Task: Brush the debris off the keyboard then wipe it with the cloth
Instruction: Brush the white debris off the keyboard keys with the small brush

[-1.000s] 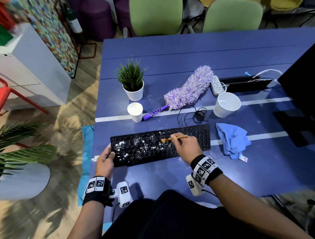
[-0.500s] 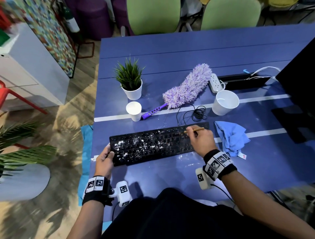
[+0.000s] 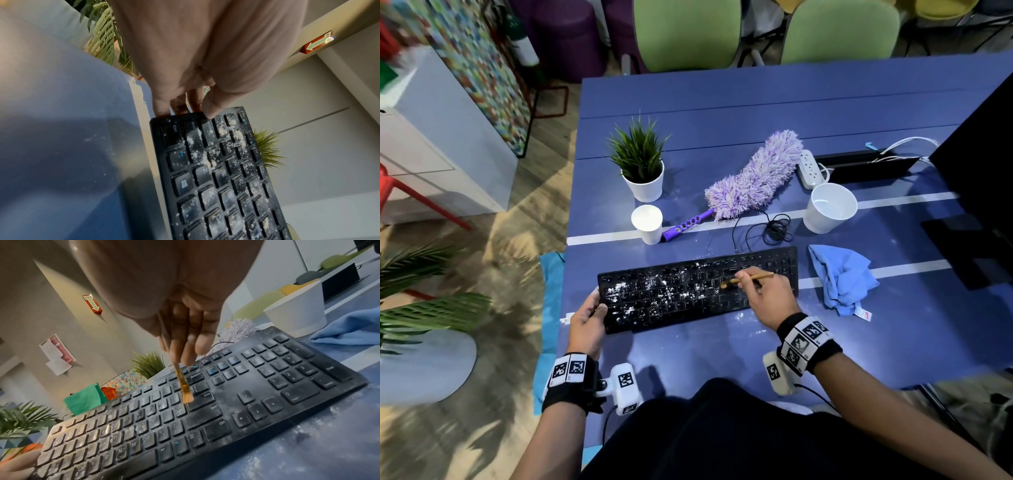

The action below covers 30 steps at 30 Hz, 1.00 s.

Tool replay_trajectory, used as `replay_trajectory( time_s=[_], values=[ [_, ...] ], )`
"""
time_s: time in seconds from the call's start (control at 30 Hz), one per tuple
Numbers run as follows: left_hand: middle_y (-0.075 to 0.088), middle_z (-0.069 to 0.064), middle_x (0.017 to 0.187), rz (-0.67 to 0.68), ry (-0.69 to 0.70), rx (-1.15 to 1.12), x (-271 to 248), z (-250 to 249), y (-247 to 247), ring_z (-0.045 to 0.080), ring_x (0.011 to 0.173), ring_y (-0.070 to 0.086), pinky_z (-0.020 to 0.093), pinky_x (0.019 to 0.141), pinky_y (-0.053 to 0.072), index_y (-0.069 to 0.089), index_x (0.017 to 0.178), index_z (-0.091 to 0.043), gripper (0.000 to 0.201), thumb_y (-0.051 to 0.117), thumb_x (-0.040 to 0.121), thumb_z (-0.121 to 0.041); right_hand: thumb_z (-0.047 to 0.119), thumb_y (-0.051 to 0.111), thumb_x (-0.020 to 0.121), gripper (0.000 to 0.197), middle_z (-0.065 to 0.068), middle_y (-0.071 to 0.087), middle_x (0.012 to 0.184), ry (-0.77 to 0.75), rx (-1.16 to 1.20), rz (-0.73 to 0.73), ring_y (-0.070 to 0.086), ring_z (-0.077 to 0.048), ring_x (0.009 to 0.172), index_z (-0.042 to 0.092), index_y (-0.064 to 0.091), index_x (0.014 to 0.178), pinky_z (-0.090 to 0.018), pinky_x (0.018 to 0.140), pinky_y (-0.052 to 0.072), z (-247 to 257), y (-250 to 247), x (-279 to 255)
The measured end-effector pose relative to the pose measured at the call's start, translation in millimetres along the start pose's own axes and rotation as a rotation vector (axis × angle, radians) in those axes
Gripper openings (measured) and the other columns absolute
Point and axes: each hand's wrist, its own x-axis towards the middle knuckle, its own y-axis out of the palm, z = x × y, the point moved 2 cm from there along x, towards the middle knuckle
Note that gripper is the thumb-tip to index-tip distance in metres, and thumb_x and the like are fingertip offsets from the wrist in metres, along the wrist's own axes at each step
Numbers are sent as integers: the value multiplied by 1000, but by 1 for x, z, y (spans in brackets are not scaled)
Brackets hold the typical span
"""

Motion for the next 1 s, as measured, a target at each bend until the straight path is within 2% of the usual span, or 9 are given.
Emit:
replay_trajectory(
  time_s=[0.17,0.23,0.37,0.53,0.6,0.73,0.8,0.9,1.0],
  values=[
    [74,-18,96,-10,3,-12,-4,-2,0,-2,92,65,14,88,51,58,125,-12,45,38,96,15,36,51,98,23,7,73,80,-43,68,74,67,-7,72,25,71,95,-29,73,55,5,10,0],
    [75,-18,96,-4,1,-17,-4,-2,0,-3,91,66,13,86,52,57,124,-11,44,37,96,16,36,51,98,22,7,73,79,-54,73,15,63,-2,65,26,71,95,-26,67,54,4,10,1],
    [74,-18,98,-1,1,-16,-4,-2,-1,1,96,64,15,90,50,57,127,-11,45,38,96,15,37,47,99,26,3,73,75,-64,-5,112,67,-11,69,26,70,94,-32,71,56,1,13,2],
    [74,-21,94,-8,6,-4,-3,-4,2,-5,91,65,12,87,50,56,126,-11,45,37,96,16,39,47,98,27,2,73,74,-61,54,66,68,-13,70,25,70,94,-34,69,56,-2,20,-3],
    [74,-19,96,-9,2,-4,-3,-2,0,-2,93,65,15,90,50,56,127,-10,45,37,96,16,38,46,98,28,0,72,71,-55,-3,111,68,-15,67,24,70,93,-36,68,56,-1,24,-3],
    [74,-18,97,-10,-3,1,-2,0,1,5,98,63,17,92,49,56,128,-10,46,37,96,16,34,43,100,28,-1,69,65,17,-75,-10,64,-18,62,21,66,92,-33,66,54,-1,20,-1],
    [73,-17,98,-14,-3,0,-4,-1,0,7,99,62,18,92,49,56,129,-10,46,37,96,16,36,42,100,30,-2,69,68,-15,-79,56,64,-19,64,20,66,91,-35,67,54,4,26,-1],
    [72,-15,101,-16,-9,3,-3,2,-2,13,105,60,20,93,49,57,128,-11,46,37,95,16,52,37,96,44,1,73,76,-107,28,175,68,-15,68,23,70,93,-36,70,57,12,37,-6],
    [68,0,112,-28,-18,-15,-2,3,-1,19,112,57,27,99,46,56,130,-10,46,37,96,15,62,25,94,57,1,70,68,-94,-41,63,66,-19,64,24,67,91,-35,65,56,7,34,-2]
  ],
)
